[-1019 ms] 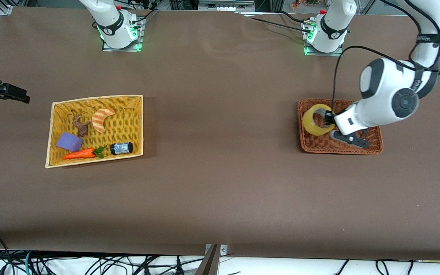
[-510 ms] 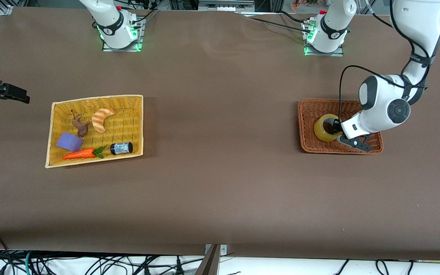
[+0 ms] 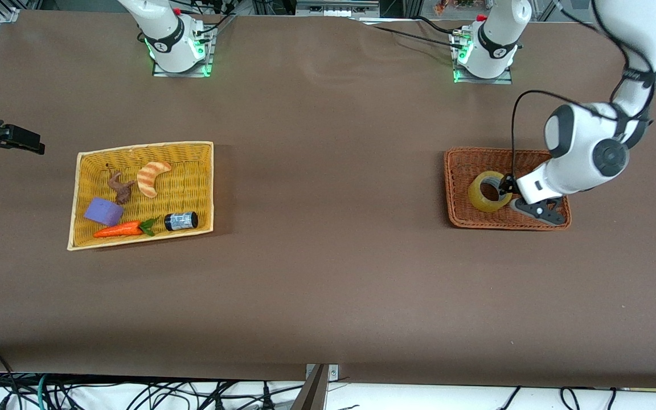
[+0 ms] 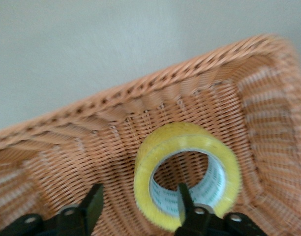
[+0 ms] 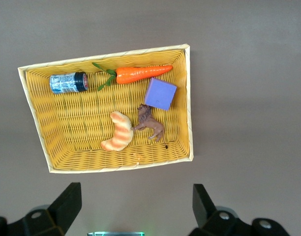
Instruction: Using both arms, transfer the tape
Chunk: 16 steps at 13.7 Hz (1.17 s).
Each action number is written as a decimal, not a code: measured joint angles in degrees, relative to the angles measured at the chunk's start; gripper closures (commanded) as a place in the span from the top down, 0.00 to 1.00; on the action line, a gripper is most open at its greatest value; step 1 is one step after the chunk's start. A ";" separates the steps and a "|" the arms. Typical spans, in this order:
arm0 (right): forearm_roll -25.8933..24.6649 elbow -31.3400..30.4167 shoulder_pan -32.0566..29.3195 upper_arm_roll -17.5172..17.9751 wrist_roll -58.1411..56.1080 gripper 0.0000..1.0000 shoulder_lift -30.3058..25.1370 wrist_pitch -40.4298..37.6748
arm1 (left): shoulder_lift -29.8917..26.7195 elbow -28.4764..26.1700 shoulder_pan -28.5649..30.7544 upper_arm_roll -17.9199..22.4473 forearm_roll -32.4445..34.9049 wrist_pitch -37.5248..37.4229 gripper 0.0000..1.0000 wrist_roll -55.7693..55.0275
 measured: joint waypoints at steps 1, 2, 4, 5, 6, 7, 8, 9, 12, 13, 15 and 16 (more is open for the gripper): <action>0.00 0.00 0.00 0.00 0.00 1.00 0.02 0.01 | -3.87 0.00 0.00 -0.01 0.00 -1.22 1.00 -0.02; 0.00 0.01 0.00 0.00 0.00 1.00 0.03 0.02 | -7.71 -0.02 -0.02 -0.04 0.00 -1.96 1.00 -0.02; 0.01 0.03 0.00 0.00 0.00 1.00 0.04 0.04 | -14.79 0.08 -0.25 -0.38 0.00 -4.43 1.00 -0.05; 0.01 0.06 0.00 0.00 0.00 1.00 0.06 0.04 | -18.13 0.30 -0.42 -0.80 0.00 -6.87 1.00 -0.07; 0.02 0.08 0.00 0.00 0.00 1.00 0.09 0.05 | -22.46 2.73 -0.74 -1.32 0.00 -13.85 1.00 -0.59; 0.03 0.08 0.00 0.00 0.00 1.00 0.09 0.05 | -23.77 5.32 -0.89 -1.49 -0.01 -18.64 1.00 -1.89; 0.03 0.08 0.00 0.00 0.00 1.00 0.10 0.06 | -23.83 9.65 -1.24 -1.70 -0.01 -24.97 1.00 -4.87; 0.04 0.09 0.00 0.00 0.00 1.00 0.10 0.06 | -23.24 14.30 -1.56 -2.32 0.01 -30.18 1.00 -8.48; 0.25 0.13 0.00 0.00 0.00 1.00 0.12 0.06 | -19.07 23.78 -2.16 -3.93 0.10 -38.67 1.00 -18.36; 0.85 0.15 0.00 0.00 0.00 1.00 0.13 0.06 | -16.55 26.12 -2.17 -3.79 0.11 -39.64 1.00 -20.84; 1.51 0.20 -0.01 -0.01 0.00 1.00 0.16 0.06 | -10.94 31.22 -2.19 -3.48 0.11 -41.56 1.00 -24.47; 1.60 0.21 -0.01 -0.01 0.00 1.00 0.16 0.06 | -8.87 33.13 -2.22 -3.48 0.11 -42.32 1.00 -25.43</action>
